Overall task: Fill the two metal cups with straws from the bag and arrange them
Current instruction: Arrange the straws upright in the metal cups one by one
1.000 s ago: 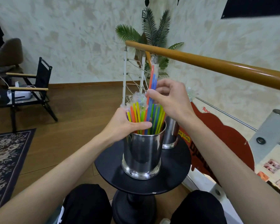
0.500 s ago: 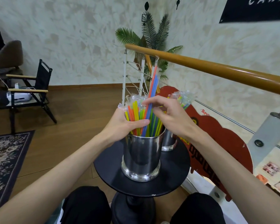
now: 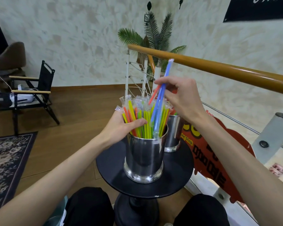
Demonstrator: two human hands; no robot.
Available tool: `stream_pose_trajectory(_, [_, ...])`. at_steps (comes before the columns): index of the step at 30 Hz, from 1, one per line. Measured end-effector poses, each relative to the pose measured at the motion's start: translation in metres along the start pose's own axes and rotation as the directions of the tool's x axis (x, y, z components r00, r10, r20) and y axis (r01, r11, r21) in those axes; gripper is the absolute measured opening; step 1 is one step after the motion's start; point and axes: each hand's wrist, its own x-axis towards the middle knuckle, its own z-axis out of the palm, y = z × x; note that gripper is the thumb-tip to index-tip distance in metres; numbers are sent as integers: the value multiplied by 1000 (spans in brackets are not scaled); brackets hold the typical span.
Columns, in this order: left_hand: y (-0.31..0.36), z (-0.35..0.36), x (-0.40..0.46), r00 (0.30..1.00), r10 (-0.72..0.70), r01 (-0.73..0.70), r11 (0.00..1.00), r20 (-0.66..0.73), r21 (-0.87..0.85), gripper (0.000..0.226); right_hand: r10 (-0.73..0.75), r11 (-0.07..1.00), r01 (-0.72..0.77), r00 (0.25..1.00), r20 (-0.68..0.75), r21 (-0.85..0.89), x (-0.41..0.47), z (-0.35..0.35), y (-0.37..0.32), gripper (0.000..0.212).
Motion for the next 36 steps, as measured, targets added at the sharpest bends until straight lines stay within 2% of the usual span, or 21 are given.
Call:
stream_pose_trajectory(6, [0, 4, 1, 1000, 1, -1, 1000, -18, -14, 13, -7, 990, -2, 998, 60, 140, -4, -6, -17, 18])
stream_pose_trajectory(10, [0, 5, 1, 999, 10, -11, 1000, -33, -8, 17, 105, 953, -130, 989, 103, 274, -2, -11, -29, 1])
stream_pose_trajectory(13, [0, 5, 1, 999, 3, -4, 1000, -40, -14, 21, 109, 979, -123, 990, 91, 164, 0, -13, -30, 26])
stream_pose_trajectory(15, [0, 5, 1, 999, -11, 10, 999, -39, -30, 27, 167, 976, -181, 980, 111, 123, 0, -15, -33, 32])
stream_pose_trajectory(19, [-2, 7, 1, 994, -30, 26, 999, -104, -41, 25, 338, 938, -347, 911, 235, -4, -13, -4, -30, 27])
stream_pose_trajectory(22, [-3, 10, 1, 979, -35, 25, 998, -202, -52, 15, 402, 912, -405, 860, 315, -61, -25, 17, -21, 22])
stream_pose_trajectory(26, [-3, 12, 3, 973, -61, 44, 996, -221, -81, 22, 427, 903, -400, 809, 403, -155, -35, 39, -16, 30])
stream_pose_trajectory(30, [1, 12, 2, 973, -29, 4, 994, -227, -111, 34, 457, 889, -342, 688, 563, -304, -34, 51, -15, 29])
stream_pose_trajectory(32, [3, 14, 1, 975, -11, -19, 991, -223, -131, 38, 476, 879, -324, 645, 599, -350, -33, 56, -14, 33])
stream_pose_trajectory(36, [5, 17, 1, 967, -24, -14, 989, -255, -148, 35, 449, 894, -306, 617, 647, -329, -31, 53, -14, 39])
